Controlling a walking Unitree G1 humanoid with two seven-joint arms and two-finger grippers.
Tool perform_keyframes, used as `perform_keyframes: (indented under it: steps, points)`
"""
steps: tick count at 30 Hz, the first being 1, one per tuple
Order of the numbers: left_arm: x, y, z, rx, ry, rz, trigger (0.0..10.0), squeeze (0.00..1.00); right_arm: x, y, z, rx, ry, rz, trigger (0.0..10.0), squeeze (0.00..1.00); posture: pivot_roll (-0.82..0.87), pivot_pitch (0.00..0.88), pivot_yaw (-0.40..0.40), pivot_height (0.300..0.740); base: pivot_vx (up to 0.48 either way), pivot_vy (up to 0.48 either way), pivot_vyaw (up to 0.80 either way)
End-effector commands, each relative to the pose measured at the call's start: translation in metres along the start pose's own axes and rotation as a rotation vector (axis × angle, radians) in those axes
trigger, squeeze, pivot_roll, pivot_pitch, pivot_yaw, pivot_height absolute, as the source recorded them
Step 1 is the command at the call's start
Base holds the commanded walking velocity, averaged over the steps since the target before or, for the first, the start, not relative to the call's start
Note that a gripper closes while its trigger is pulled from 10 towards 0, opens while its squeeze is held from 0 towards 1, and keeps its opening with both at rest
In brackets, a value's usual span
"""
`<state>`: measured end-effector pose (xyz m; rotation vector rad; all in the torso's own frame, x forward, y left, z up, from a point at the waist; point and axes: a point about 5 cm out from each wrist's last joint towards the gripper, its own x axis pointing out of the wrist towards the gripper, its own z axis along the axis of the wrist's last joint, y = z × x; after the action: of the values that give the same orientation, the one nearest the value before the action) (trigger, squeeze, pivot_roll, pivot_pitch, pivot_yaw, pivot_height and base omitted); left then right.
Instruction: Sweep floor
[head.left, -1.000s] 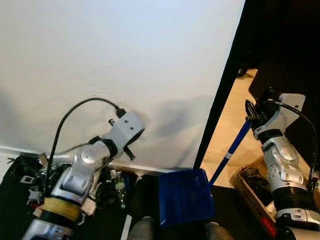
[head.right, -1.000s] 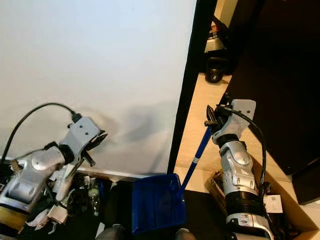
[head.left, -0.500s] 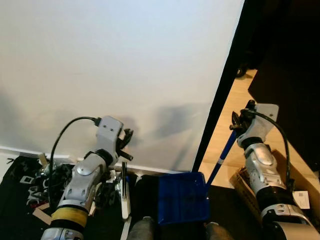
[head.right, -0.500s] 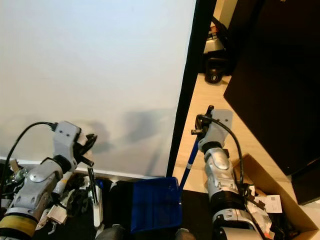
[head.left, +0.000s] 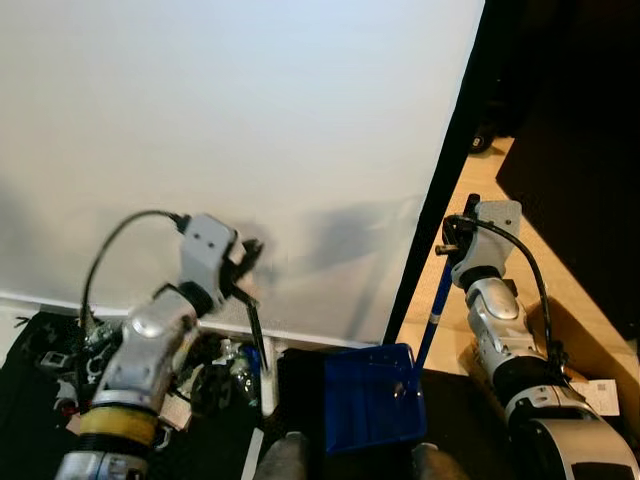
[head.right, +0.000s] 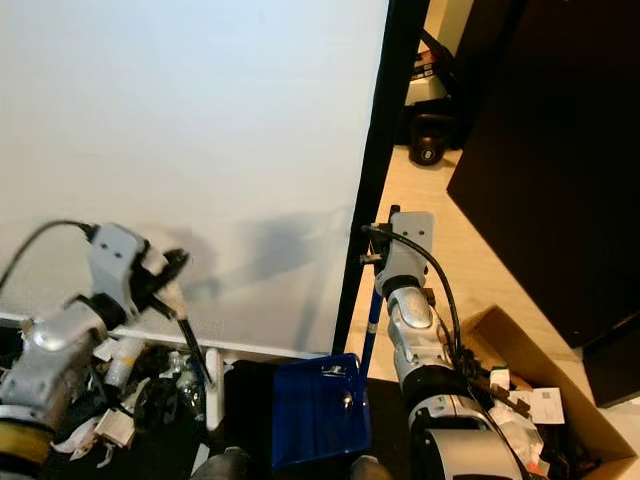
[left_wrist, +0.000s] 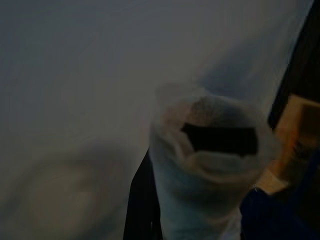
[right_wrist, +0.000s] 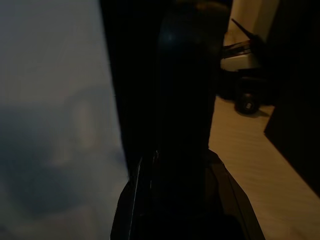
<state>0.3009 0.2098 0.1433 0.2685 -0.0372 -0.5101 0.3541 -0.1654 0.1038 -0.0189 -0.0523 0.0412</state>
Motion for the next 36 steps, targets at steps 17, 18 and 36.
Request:
perform_keyframes:
  steps: [17, 18, 36]
  points:
    - [-0.024, 0.031, -0.055, -0.072, 0.19, 0.092, 10.0, 0.0, 0.006, 0.017, 0.003, -0.008, -0.02, 0.033, 10.0, 0.0, 0.16, 0.167, 0.011, 0.74, 0.0, 0.0, 0.0]
    - [-0.024, 0.027, -0.061, -0.089, 0.192, 0.091, 10.0, 0.0, 0.006, 0.019, 0.002, -0.018, -0.018, 0.037, 10.0, 0.0, 0.16, 0.168, 0.011, 0.74, 0.0, 0.0, 0.0]
    - [-0.005, -0.023, -0.052, -0.213, 0.028, -0.039, 10.0, 0.0, -0.005, 0.027, -0.024, -0.084, 0.093, -0.001, 10.0, 0.0, 0.19, 0.165, 0.019, 0.74, 0.0, 0.0, 0.0]
